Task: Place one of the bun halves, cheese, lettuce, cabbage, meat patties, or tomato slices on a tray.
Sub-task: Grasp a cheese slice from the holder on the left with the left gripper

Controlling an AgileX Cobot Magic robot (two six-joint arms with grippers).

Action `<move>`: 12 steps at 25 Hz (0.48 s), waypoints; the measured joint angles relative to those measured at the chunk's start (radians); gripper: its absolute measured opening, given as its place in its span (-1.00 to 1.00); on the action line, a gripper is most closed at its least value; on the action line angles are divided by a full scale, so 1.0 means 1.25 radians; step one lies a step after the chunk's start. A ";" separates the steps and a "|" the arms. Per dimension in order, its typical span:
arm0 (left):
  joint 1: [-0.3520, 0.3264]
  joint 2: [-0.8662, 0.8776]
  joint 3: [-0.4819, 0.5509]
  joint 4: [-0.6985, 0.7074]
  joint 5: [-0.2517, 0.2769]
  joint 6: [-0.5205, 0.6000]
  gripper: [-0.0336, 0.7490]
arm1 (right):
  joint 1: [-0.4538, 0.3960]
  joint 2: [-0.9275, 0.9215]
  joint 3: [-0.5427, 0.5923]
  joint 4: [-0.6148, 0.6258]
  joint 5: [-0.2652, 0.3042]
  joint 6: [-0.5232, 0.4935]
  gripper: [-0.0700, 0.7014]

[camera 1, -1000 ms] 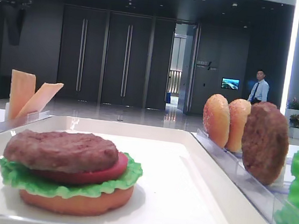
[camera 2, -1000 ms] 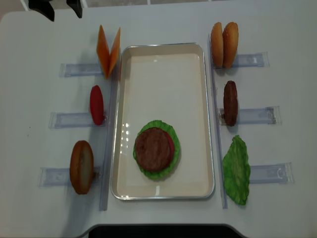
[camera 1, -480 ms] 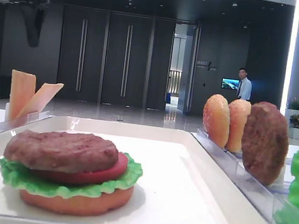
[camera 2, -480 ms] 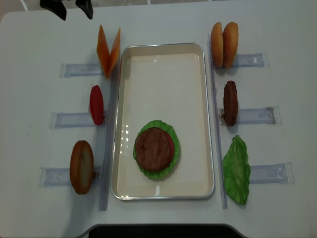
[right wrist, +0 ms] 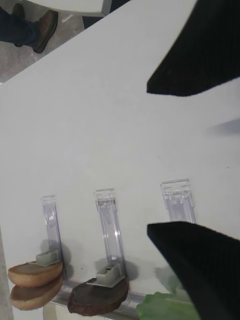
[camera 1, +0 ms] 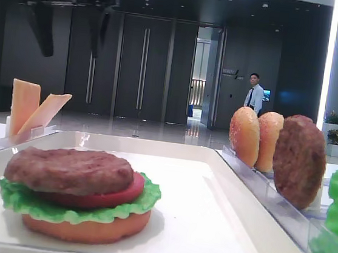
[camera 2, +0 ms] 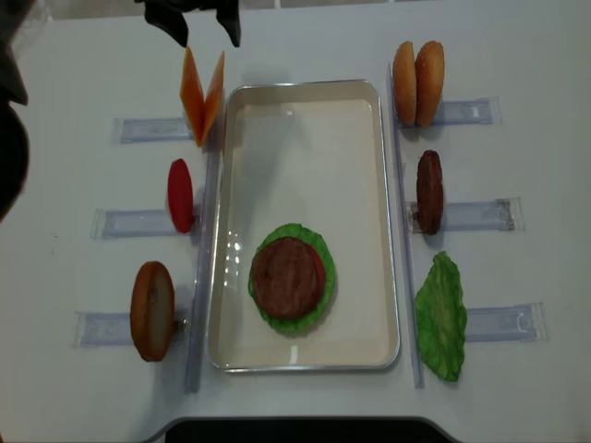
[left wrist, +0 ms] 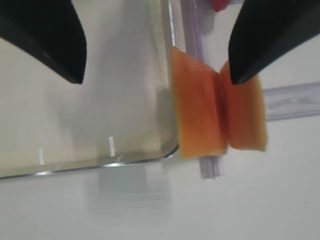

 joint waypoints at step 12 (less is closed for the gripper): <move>-0.066 0.038 -0.002 0.100 0.000 -0.120 0.85 | 0.000 0.000 0.000 0.000 0.000 0.000 0.48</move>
